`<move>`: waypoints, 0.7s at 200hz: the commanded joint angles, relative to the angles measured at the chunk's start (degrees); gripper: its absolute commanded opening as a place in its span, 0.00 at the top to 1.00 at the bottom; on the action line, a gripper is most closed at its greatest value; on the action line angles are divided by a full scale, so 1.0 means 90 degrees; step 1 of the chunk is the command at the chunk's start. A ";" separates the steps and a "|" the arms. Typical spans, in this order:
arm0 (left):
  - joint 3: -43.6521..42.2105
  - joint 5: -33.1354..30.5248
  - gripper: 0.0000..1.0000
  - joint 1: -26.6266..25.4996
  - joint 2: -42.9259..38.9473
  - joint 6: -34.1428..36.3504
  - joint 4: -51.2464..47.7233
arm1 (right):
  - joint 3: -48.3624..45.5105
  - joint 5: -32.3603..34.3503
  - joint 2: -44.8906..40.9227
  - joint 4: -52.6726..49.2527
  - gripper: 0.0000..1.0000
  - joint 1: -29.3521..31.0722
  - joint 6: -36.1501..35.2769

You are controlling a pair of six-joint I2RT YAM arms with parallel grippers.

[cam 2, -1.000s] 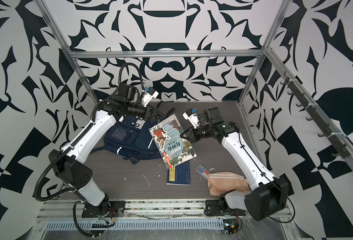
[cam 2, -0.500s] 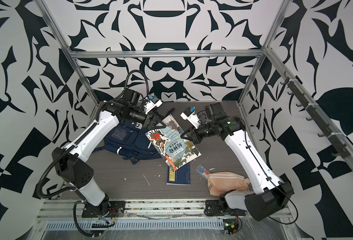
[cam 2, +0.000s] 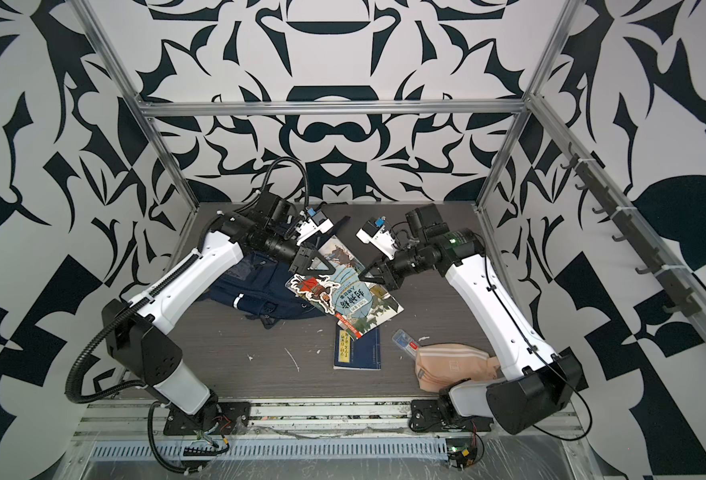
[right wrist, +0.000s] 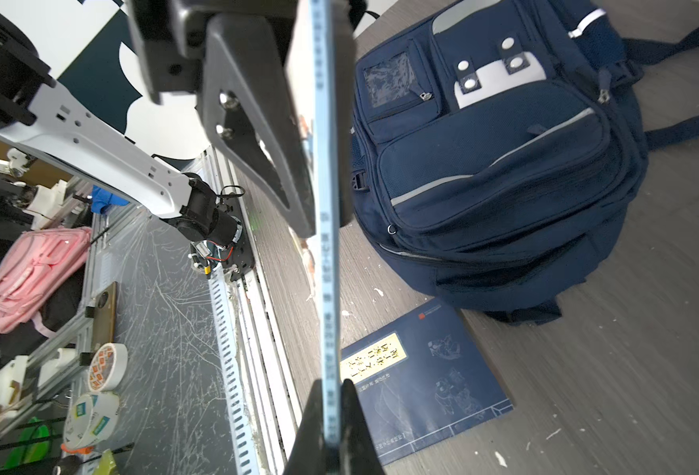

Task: Pack the student bag
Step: 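Hold the picture book above the backpack with left gripper while right withdraws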

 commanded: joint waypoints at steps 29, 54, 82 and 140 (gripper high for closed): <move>-0.0224 0.0242 1.00 -0.0022 -0.0431 -0.0249 -0.0140 | 0.0301 -0.0138 -0.0123 0.0755 1.00 0.0020 0.0085; -0.0456 0.0406 1.00 -0.0022 -0.0614 -0.0608 0.0120 | 0.0158 0.0347 -0.0317 0.1050 1.00 0.0020 0.0301; -0.0868 0.0139 1.00 -0.0001 -0.0827 -0.1358 0.0978 | -0.0062 0.1110 -0.0661 0.1635 0.83 0.0015 0.0815; -0.1030 0.0238 1.00 0.0335 -0.0627 -0.2506 0.2145 | -0.1565 0.2210 -0.1712 0.3236 0.13 -0.0768 0.2777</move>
